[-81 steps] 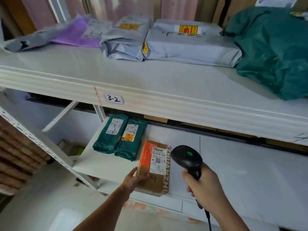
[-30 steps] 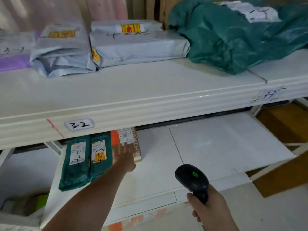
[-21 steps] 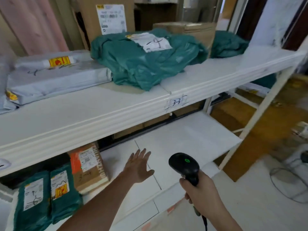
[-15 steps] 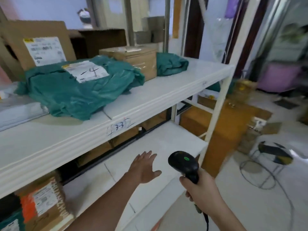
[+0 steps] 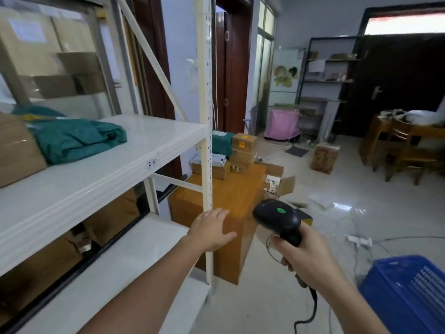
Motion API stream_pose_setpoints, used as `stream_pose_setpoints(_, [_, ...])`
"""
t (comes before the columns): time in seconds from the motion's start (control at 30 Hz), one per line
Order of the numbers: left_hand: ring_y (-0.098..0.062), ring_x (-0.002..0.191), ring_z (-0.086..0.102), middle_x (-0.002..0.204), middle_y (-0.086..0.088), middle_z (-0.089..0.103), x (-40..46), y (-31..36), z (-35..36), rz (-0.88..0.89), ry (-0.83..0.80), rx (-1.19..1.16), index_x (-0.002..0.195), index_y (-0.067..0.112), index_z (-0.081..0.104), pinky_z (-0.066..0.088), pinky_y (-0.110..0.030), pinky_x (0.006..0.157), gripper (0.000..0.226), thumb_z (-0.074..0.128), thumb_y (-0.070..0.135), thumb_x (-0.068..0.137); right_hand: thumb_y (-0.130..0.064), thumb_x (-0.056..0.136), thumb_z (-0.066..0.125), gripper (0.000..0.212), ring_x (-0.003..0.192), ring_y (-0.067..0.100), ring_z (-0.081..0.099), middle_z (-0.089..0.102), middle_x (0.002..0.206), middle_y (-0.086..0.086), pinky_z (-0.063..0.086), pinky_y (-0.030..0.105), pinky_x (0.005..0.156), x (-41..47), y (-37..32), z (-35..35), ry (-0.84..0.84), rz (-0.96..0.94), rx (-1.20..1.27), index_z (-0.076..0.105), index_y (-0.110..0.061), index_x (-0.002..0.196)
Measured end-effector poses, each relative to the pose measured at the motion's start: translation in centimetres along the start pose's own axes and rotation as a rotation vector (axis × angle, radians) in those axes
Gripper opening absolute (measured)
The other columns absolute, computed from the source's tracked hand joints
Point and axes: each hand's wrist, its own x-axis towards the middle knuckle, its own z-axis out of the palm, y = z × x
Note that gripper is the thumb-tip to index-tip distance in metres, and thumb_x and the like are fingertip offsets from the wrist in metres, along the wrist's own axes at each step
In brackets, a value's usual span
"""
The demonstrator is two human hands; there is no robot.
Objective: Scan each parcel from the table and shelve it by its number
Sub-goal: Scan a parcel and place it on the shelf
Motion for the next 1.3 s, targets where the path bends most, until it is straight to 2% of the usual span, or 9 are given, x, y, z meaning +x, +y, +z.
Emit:
stream_pose_setpoints(0.13, [-0.021,0.159,0.022,0.172,0.004,0.025,5.5,2.1,0.9,0.083,-0.034,0.005,0.165,0.031,0.024,0.023,-0.047,0.127,0.081,0.055,0.065,0.098,-0.015,0.090,0.066,0.012,0.056,0.010,0.063,0.066,0.070,0.002,0.044,0.015,0.046,3.8,2.1,-2.5,0.058,0.038,0.006,0.061,-0.024,0.094])
stream_pose_setpoints(0.27, [-0.022,0.159,0.021,0.173,0.003,0.022,12.1,3.4,1.6,0.135,-0.070,0.028,0.165,0.031,0.023,0.022,-0.047,0.128,0.081,0.053,0.066,0.099,-0.016,0.087,0.067,0.012,0.061,0.017,0.068,0.068,0.075,0.008,0.054,0.030,0.053,8.7,4.1,-4.1,0.114,0.097,0.014,0.061,-0.023,0.095])
stream_pose_setpoints(0.4, [-0.022,0.159,0.021,0.173,0.002,0.022,19.7,3.8,2.1,0.161,-0.071,0.045,0.165,0.030,0.022,0.021,-0.045,0.128,0.081,0.052,0.066,0.099,-0.015,0.086,0.069,0.015,0.060,0.018,0.069,0.069,0.073,0.006,0.057,0.036,0.056,14.7,5.8,-5.2,0.173,0.122,0.024,0.062,-0.025,0.095])
stream_pose_setpoints(0.53, [-0.022,0.159,0.020,0.173,0.002,0.022,26.1,4.3,2.5,0.174,-0.103,0.037,0.165,0.029,0.023,0.020,-0.044,0.128,0.079,0.052,0.063,0.100,-0.011,0.085,0.071,0.015,0.055,0.016,0.065,0.066,0.063,0.003,0.051,0.029,0.051,20.2,7.3,-5.7,0.203,0.159,0.057,0.064,-0.023,0.091])
stream_pose_setpoints(0.63, [-0.022,0.159,0.021,0.173,0.001,0.023,30.5,4.3,3.5,0.166,-0.121,0.051,0.165,0.028,0.025,0.020,-0.044,0.129,0.078,0.052,0.062,0.101,-0.009,0.084,0.070,0.012,0.052,0.017,0.065,0.064,0.058,0.004,0.051,0.030,0.050,24.1,8.7,-5.7,0.223,0.178,0.052,0.065,-0.020,0.086])
stream_pose_setpoints(0.77, [-0.023,0.159,0.020,0.173,0.000,0.022,36.4,3.9,4.6,0.146,-0.165,0.068,0.165,0.028,0.023,0.019,-0.044,0.129,0.078,0.051,0.063,0.101,-0.011,0.085,0.068,0.009,0.060,0.019,0.065,0.065,0.065,0.005,0.050,0.027,0.052,30.1,10.2,-5.9,0.156,0.233,0.056,0.063,-0.019,0.088])
stream_pose_setpoints(0.87, [-0.023,0.160,0.018,0.173,0.001,0.021,41.2,3.6,5.5,0.110,-0.170,0.064,0.165,0.028,0.023,0.018,-0.046,0.129,0.080,0.053,0.064,0.100,-0.014,0.086,0.067,0.010,0.056,0.015,0.063,0.066,0.066,0.004,0.046,0.024,0.050,35.5,11.4,-6.5,0.137,0.240,0.042,0.062,-0.021,0.091])
stream_pose_setpoints(1.1, [-0.023,0.159,0.018,0.174,0.002,0.019,52.2,2.7,6.3,-0.033,-0.166,0.013,0.166,0.027,0.021,0.016,-0.048,0.130,0.081,0.056,0.060,0.100,-0.017,0.081,0.069,0.012,0.066,0.023,0.068,0.070,0.074,0.008,0.055,0.039,0.059,49.9,14.3,-8.3,-0.001,0.180,-0.026,0.064,-0.023,0.091])
stream_pose_setpoints(1.3, [-0.023,0.156,0.024,0.172,0.003,0.022,59.0,1.0,7.0,-0.174,-0.167,-0.024,0.165,0.027,0.023,0.024,-0.046,0.127,0.080,0.052,0.063,0.100,-0.018,0.086,0.065,0.012,0.059,0.012,0.060,0.063,0.069,0.001,0.043,0.020,0.053,60.5,15.1,-8.4,-0.212,0.088,-0.084,0.060,-0.027,0.091])
